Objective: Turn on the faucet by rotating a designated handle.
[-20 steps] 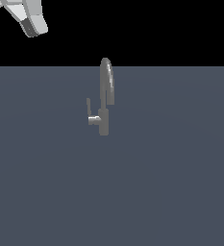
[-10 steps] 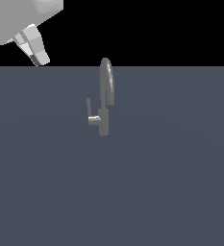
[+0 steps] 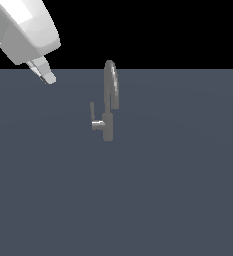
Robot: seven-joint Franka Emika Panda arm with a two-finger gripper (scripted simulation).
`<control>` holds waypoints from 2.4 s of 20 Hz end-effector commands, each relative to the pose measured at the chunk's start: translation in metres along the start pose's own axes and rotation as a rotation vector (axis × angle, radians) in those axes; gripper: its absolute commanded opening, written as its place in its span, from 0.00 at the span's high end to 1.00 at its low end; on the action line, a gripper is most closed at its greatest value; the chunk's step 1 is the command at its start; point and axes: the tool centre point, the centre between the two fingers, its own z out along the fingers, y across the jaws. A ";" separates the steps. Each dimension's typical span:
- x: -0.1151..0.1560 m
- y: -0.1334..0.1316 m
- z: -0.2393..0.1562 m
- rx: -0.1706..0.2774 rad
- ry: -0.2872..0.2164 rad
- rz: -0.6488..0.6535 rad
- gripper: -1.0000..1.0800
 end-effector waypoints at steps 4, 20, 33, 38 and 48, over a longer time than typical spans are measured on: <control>0.003 -0.016 0.015 -0.014 0.030 0.056 1.00; 0.014 -0.045 0.044 -0.044 0.092 0.169 1.00; 0.019 -0.057 0.059 -0.063 0.117 0.216 1.00; 0.023 -0.064 0.070 -0.077 0.134 0.246 1.00; 0.042 -0.089 0.110 -0.126 0.202 0.365 1.00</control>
